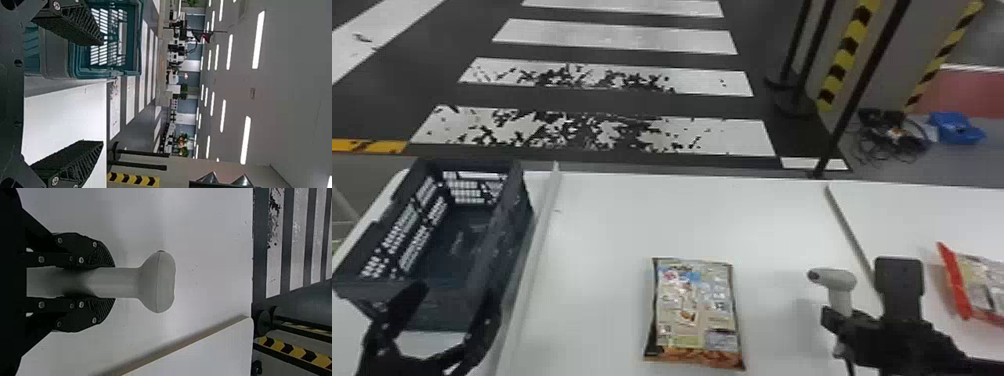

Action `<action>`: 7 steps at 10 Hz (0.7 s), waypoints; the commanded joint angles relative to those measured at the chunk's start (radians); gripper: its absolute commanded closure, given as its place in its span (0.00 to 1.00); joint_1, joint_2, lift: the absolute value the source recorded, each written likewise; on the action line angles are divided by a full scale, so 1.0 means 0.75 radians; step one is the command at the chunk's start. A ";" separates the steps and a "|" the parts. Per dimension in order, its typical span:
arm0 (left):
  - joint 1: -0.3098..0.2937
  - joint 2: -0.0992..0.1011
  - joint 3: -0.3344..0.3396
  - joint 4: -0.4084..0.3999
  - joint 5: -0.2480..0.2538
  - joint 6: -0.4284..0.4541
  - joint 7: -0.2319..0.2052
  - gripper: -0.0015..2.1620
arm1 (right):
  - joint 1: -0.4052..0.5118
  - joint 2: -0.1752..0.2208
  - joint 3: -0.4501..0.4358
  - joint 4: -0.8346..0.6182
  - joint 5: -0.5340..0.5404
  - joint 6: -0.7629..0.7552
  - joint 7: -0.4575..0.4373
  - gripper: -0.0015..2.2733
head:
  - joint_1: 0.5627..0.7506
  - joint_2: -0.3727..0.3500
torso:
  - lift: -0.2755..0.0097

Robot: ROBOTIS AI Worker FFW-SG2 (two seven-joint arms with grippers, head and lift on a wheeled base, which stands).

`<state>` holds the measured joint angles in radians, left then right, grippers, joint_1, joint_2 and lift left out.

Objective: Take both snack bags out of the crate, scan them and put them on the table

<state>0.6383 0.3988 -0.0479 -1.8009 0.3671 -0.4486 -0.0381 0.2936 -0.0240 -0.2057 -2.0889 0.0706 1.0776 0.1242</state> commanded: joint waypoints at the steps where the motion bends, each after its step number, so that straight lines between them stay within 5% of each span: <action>1: 0.000 0.000 0.000 0.000 -0.001 0.000 0.002 0.05 | -0.031 -0.003 -0.024 0.071 -0.002 -0.026 0.000 0.99 | 0.70 0.40 | 0.64; 7: 0.002 0.000 0.002 0.000 -0.001 0.000 0.002 0.05 | -0.070 -0.013 -0.035 0.179 -0.004 -0.076 0.000 0.98 | 0.70 0.36 | 0.64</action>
<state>0.6397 0.3988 -0.0460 -1.8009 0.3666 -0.4486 -0.0372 0.2413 -0.0349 -0.2319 -1.9602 0.0696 1.0376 0.1237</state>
